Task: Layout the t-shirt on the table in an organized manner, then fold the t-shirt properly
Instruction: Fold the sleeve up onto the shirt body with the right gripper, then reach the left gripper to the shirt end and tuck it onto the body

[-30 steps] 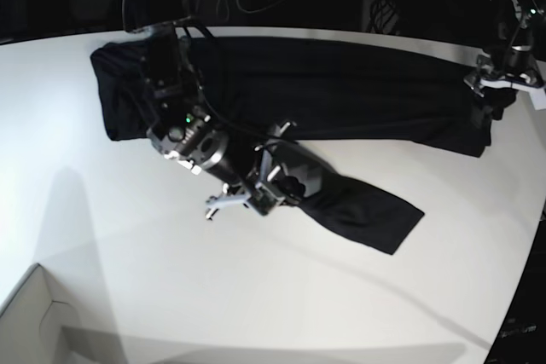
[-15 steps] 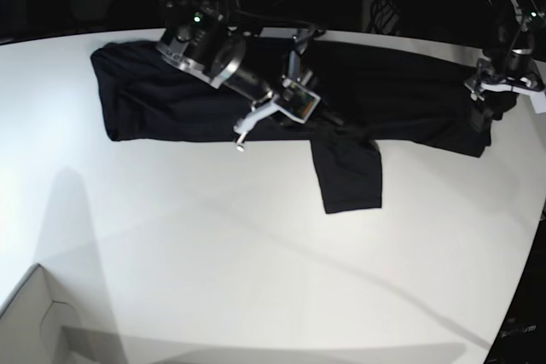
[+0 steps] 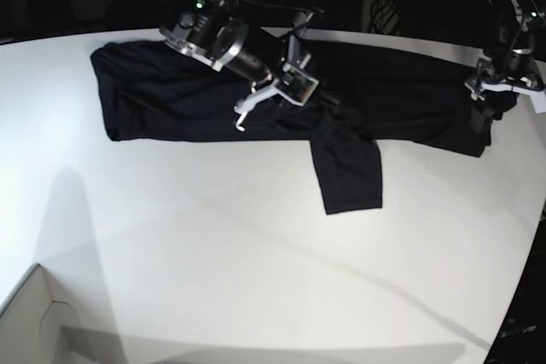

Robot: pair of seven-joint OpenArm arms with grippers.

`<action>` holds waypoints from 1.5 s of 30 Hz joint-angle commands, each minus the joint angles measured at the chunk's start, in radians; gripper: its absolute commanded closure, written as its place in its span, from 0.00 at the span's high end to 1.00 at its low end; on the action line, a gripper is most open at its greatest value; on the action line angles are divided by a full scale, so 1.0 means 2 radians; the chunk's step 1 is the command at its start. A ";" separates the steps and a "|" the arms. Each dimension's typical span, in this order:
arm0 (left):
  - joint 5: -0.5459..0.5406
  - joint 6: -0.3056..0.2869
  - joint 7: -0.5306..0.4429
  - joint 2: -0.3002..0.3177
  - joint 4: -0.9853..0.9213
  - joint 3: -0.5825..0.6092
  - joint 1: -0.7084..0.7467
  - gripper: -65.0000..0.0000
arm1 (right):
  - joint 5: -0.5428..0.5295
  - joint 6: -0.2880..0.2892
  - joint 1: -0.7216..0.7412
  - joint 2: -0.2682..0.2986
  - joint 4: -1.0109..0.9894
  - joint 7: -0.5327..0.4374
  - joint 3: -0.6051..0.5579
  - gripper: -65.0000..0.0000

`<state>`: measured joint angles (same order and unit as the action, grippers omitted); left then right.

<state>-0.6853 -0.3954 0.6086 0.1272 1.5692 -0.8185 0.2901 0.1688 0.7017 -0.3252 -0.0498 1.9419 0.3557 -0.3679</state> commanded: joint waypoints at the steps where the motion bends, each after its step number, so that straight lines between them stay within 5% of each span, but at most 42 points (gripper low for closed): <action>1: -0.009 -0.005 -0.012 0.008 0.011 -0.002 -0.008 0.75 | -0.010 -0.002 -0.005 -0.003 0.007 -0.012 -0.002 0.00; 4: -0.010 -0.005 -0.012 0.015 0.011 0.000 -0.013 0.75 | -0.010 -0.002 -0.016 0.005 0.007 -0.012 -0.011 0.01; 12: -0.007 -0.005 -0.012 0.018 0.011 0.011 -0.058 0.75 | -0.010 -0.002 -0.043 0.024 0.010 -0.012 -0.028 0.43; 15: -0.004 -0.004 -0.012 0.018 0.010 0.038 -0.080 0.75 | -0.010 -0.002 -0.049 0.026 0.014 -0.013 -0.002 0.50; 19: 0.002 -0.001 -0.012 0.018 0.002 0.094 -0.114 0.75 | -0.010 -0.002 -0.063 0.029 0.018 -0.014 0.049 0.50; 25: 0.098 0.000 -0.016 -0.006 -0.052 0.176 -0.173 0.75 | -0.010 -0.002 -0.077 0.029 0.021 -0.014 0.125 0.50; 31: 0.161 -0.001 -0.017 -0.036 -0.161 0.182 -0.231 0.75 | -0.010 -0.002 -0.086 0.028 0.021 -0.014 0.164 0.50; 40: 0.173 -0.001 -0.017 -0.041 -0.262 0.197 -0.268 0.74 | -0.010 -0.002 -0.089 0.028 0.021 -0.014 0.178 0.50; 45: 0.173 0.000 -0.018 -0.024 -0.304 0.263 -0.277 0.52 | -0.010 -0.002 -0.089 0.028 0.021 -0.014 0.178 0.50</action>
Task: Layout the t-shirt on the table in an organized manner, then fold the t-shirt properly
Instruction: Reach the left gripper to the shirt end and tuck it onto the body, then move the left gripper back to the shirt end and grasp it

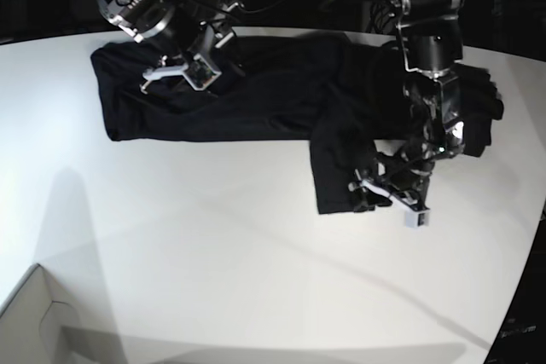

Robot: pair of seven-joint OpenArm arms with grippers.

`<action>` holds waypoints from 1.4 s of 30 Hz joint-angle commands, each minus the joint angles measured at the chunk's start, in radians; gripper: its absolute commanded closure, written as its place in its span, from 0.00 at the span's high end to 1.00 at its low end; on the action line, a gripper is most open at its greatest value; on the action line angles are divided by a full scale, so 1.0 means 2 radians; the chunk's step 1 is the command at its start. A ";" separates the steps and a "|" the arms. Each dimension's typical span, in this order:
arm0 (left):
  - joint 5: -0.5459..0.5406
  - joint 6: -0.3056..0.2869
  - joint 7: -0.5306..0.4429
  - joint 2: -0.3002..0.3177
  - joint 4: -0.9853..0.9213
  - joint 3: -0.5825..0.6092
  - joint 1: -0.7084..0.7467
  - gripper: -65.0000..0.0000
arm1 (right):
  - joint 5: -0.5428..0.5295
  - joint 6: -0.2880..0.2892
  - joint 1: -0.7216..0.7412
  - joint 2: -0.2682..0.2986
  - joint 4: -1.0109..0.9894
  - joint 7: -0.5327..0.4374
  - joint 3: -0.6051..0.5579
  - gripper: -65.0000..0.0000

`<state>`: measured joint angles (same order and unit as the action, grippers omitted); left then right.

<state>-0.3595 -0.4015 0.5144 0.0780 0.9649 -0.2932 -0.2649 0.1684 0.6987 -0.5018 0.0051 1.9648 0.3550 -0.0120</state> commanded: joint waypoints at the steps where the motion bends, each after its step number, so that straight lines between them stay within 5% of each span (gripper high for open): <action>1: 0.011 0.003 0.029 0.001 -0.005 0.009 -0.001 0.46 | -0.010 0.000 0.000 0.000 0.010 -0.014 -0.001 0.50; 9: 0.007 0.003 0.031 0.006 -0.002 0.008 0.002 0.00 | -0.010 0.000 0.002 0.001 0.010 -0.014 -0.001 0.50; 16: -0.001 -0.001 0.034 0.009 0.081 -0.079 0.028 0.00 | -0.011 0.000 0.003 0.001 0.009 -0.014 -0.001 0.50; 22: -0.100 0.002 0.035 0.015 0.220 -0.134 0.094 0.00 | -0.011 0.000 0.005 0.001 0.008 -0.014 -0.001 0.50; 28: -0.156 0.002 0.091 0.027 0.307 -0.217 0.139 0.00 | -0.011 0.000 0.005 0.001 0.006 -0.014 -0.004 0.50; 34: -0.160 -0.001 0.101 0.024 0.310 -0.293 0.167 0.00 | -0.012 0.000 0.005 0.001 0.005 -0.014 -0.004 0.50; 42: -0.160 -0.001 0.097 0.024 0.247 -0.300 0.190 0.00 | -0.012 0.000 0.003 0.001 0.005 -0.014 -0.004 0.50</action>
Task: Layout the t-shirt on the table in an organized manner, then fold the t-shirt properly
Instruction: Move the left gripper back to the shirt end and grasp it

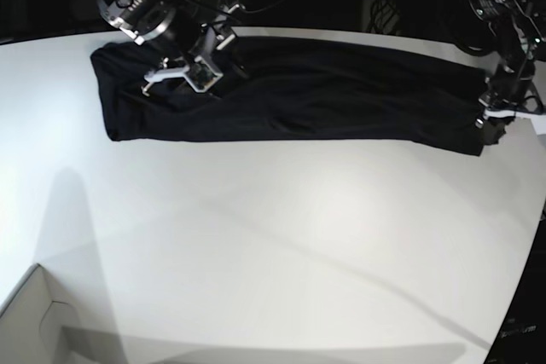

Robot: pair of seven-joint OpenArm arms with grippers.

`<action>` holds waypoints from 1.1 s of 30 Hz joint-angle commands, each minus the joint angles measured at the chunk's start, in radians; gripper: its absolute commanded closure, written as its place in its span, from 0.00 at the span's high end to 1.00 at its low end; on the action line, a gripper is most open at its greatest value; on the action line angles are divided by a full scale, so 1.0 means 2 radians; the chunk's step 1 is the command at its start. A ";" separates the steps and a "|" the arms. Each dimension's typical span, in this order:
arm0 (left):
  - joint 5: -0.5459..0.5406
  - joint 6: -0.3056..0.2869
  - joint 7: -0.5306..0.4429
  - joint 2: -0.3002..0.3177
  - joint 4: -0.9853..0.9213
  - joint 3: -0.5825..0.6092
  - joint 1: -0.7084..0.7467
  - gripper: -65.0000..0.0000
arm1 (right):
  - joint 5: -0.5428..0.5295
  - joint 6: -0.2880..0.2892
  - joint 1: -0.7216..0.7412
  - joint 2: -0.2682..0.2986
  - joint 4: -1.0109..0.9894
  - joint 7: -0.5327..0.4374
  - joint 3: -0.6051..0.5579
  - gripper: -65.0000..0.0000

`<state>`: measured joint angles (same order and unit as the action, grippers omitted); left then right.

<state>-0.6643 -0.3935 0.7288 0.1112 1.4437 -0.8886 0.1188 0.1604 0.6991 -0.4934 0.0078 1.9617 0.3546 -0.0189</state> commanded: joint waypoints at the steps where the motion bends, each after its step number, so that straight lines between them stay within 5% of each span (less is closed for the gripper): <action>1: -0.008 -0.005 -0.010 0.007 -0.001 -0.002 -0.002 0.00 | -0.008 0.000 -0.002 0.000 0.007 -0.013 0.001 0.50; 7: -0.009 -0.005 -0.007 0.011 -0.021 -0.002 -0.001 0.04 | -0.008 0.000 -0.005 0.000 0.007 -0.013 0.003 0.50; 16: -0.010 -0.006 -0.007 0.006 0.028 -0.003 0.030 0.55 | -0.008 0.000 -0.005 0.000 0.007 -0.013 0.003 0.50; 27: 0.026 -0.002 -0.011 0.030 0.039 -0.003 0.041 0.59 | -0.008 0.000 -0.005 -0.002 0.007 -0.012 0.003 0.50; 33: 0.100 -0.006 -0.012 0.036 0.026 -0.003 0.031 0.81 | -0.008 0.000 -0.005 -0.001 0.006 -0.012 0.003 0.50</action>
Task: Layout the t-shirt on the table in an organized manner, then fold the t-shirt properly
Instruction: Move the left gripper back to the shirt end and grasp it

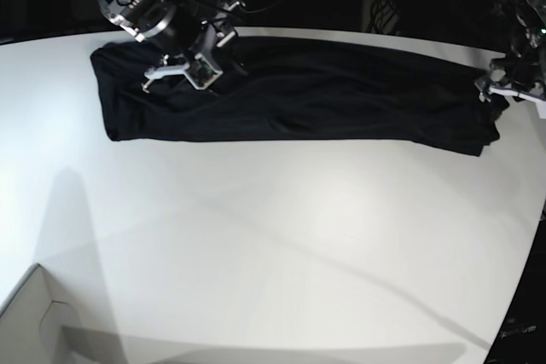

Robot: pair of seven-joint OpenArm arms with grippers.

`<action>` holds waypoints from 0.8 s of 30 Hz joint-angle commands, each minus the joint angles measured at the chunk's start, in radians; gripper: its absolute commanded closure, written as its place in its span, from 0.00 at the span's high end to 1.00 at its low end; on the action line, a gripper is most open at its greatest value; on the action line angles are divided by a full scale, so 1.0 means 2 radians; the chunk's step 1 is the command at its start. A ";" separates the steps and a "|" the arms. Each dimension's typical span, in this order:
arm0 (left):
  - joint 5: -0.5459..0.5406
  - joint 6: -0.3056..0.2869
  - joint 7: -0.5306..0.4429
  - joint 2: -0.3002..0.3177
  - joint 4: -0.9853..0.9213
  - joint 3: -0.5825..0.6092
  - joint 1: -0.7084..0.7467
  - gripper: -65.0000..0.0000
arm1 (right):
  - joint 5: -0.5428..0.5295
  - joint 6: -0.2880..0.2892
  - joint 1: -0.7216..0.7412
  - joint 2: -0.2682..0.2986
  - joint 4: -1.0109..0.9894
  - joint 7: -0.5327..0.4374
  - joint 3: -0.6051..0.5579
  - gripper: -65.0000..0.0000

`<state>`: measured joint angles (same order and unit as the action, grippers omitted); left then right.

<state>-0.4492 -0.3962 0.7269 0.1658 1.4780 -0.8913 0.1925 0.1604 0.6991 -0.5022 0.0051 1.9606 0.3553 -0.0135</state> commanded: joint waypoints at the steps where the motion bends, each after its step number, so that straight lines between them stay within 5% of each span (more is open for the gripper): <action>1: -0.002 -0.005 -0.011 0.009 0.008 -0.001 -0.008 0.85 | -0.008 0.000 -0.001 0.000 0.007 -0.012 0.000 0.50; 5: 0.002 -0.005 -0.011 0.009 0.006 0.001 -0.009 0.92 | -0.008 0.000 -0.001 -0.001 0.007 -0.012 -0.002 0.50; 24: 0.004 -0.005 -0.039 0.009 -0.077 0.049 -0.031 0.92 | -0.008 0.000 0.002 -0.002 0.006 -0.012 -0.003 0.50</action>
<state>-0.4355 -0.4004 0.6312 0.1799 1.3205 -0.7948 0.1280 0.1608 0.6991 -0.4992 0.0025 1.9564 0.3553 -0.0181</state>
